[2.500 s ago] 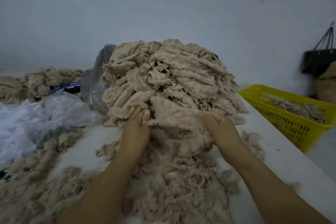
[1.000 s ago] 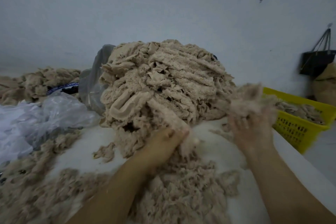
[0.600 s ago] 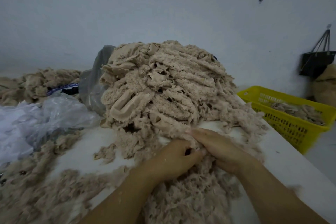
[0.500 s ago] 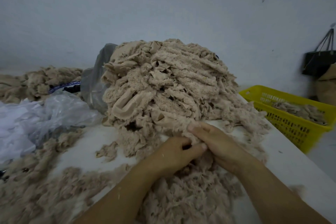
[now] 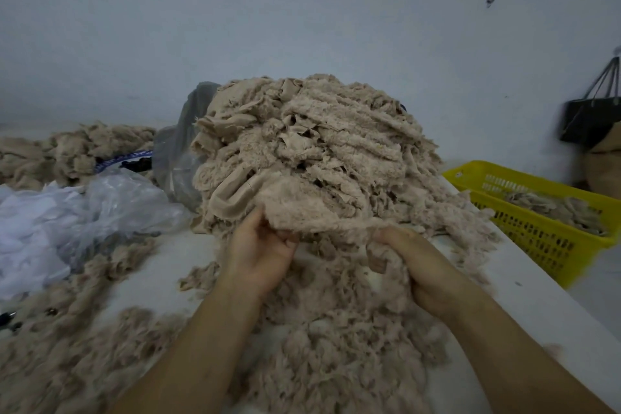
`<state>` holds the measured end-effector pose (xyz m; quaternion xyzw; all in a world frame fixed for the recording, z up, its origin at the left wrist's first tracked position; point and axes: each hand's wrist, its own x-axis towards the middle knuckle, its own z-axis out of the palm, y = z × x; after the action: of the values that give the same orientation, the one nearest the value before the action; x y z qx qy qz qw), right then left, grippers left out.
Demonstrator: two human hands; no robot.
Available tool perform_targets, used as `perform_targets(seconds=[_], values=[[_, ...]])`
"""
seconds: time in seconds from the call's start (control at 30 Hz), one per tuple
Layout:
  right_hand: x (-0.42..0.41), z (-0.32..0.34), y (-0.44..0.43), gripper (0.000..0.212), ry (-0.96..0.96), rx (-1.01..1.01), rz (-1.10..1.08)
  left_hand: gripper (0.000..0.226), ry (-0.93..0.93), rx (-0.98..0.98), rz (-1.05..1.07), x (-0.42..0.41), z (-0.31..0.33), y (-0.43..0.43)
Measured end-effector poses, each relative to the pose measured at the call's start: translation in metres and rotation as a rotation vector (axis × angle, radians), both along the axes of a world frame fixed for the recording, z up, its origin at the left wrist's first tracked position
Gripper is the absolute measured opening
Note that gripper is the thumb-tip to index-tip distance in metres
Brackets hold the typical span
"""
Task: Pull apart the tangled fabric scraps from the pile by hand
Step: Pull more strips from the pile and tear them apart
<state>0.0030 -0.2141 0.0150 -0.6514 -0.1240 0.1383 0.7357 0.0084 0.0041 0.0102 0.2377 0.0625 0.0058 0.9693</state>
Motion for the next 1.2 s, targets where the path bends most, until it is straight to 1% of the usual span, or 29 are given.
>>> perform_targets(seconds=[0.03,0.1,0.17,0.2,0.23,0.27,0.33,0.37,0.4,0.43,0.47,0.5,0.53,0.57,0.6,0.67,0.73,0.77,0.83,0.87,0.93,1.0,1.07,1.1,1.13,1.17,1.2], values=[[0.001,0.0,-0.003,0.044,0.014,0.084,-0.04,0.018,-0.007,-0.038,0.019,0.002,0.0,0.004],[0.008,0.0,-0.009,0.046,0.062,0.23,-0.169,0.021,-0.03,-0.047,-0.012,0.0,0.002,0.01],[0.014,-0.002,-0.013,0.043,0.104,0.324,-0.243,0.026,-0.025,0.059,-0.024,0.0,0.001,0.008],[0.014,-0.003,-0.014,0.037,0.128,0.341,-0.234,0.027,-0.018,0.138,-0.014,-0.001,0.0,0.005],[0.014,-0.003,-0.013,0.033,0.154,0.35,-0.203,0.027,-0.018,0.25,0.004,-0.002,0.0,0.0],[0.013,-0.003,-0.011,0.029,0.176,0.35,-0.167,0.027,-0.034,0.411,0.029,-0.005,-0.001,-0.006],[0.011,-0.003,-0.008,0.022,0.181,0.344,-0.1,0.028,-0.142,0.836,0.069,-0.011,-0.002,-0.015],[0.01,-0.003,-0.006,0.024,0.179,0.345,-0.072,0.03,-0.223,1.04,0.042,-0.014,-0.003,-0.019],[0.009,-0.003,-0.003,0.03,0.181,0.343,-0.042,0.036,-0.29,1.202,-0.023,-0.019,-0.003,-0.024],[0.008,-0.002,-0.002,0.036,0.181,0.337,-0.015,0.041,-0.331,1.336,-0.102,-0.022,-0.006,-0.028],[0.007,-0.002,0.0,0.04,0.183,0.332,0.001,0.038,-0.345,1.431,-0.146,-0.024,-0.008,-0.033],[0.008,-0.002,0.001,0.041,0.176,0.323,0.008,0.024,-0.343,1.489,-0.154,-0.024,-0.011,-0.037],[0.006,-0.001,0.002,0.039,0.163,0.313,-0.001,0.007,-0.335,1.482,-0.117,-0.024,-0.011,-0.041],[0.008,-0.002,0.002,0.033,0.15,0.312,-0.04,0.012,-0.293,1.423,-0.086,-0.023,-0.012,-0.041],[0.009,-0.002,0.001,0.03,0.147,0.329,-0.085,0.015,-0.197,1.262,-0.07,-0.023,-0.009,-0.04],[0.012,-0.002,0.0,0.034,0.157,0.335,-0.189,0.01,-0.071,0.804,-0.135,-0.021,-0.002,-0.034],[0.015,-0.005,0.0,0.031,0.187,0.305,-0.206,0.033,-0.07,0.528,-0.195,-0.019,0.002,-0.029],[0.014,-0.006,0.001,0.04,0.21,0.305,-0.19,0.039,-0.072,0.474,-0.197,-0.018,0.002,-0.028],[0.015,-0.008,0.004,0.059,0.251,0.314,-0.18,0.04,-0.07,0.438,-0.194,-0.018,0.002,-0.028],[0.014,-0.007,0.005,0.063,0.256,0.326,-0.173,0.037,-0.062,0.422,-0.193,-0.019,0.003,-0.03],[0.012,-0.006,0.006,0.063,0.229,0.313,-0.128,0.031,-0.061,0.447,-0.165,-0.018,0.003,-0.031],[0.007,-0.005,0.011,0.066,0.13,0.185,-0.023,0.03,-0.067,0.548,-0.122,-0.015,0.0,-0.031],[0.002,-0.009,0.023,0.077,0.02,0.017,0.036,0.028,-0.062,0.752,-0.066,-0.015,-0.004,-0.034],[-0.001,-0.011,0.029,0.072,-0.031,-0.052,0.043,0.026,-0.058,0.823,-0.047,-0.015,-0.007,-0.036],[-0.002,-0.012,0.033,0.058,-0.073,-0.098,0.04,0.02,-0.058,0.853,-0.038,-0.014,-0.008,-0.039],[-0.002,-0.012,0.034,0.043,-0.089,-0.124,0.007,0.013,-0.063,0.856,-0.027,-0.014,-0.006,-0.039],[-0.002,-0.009,0.032,0.033,-0.056,-0.106,-0.045,0.015,-0.065,0.832,-0.011,-0.014,-0.002,-0.038]])
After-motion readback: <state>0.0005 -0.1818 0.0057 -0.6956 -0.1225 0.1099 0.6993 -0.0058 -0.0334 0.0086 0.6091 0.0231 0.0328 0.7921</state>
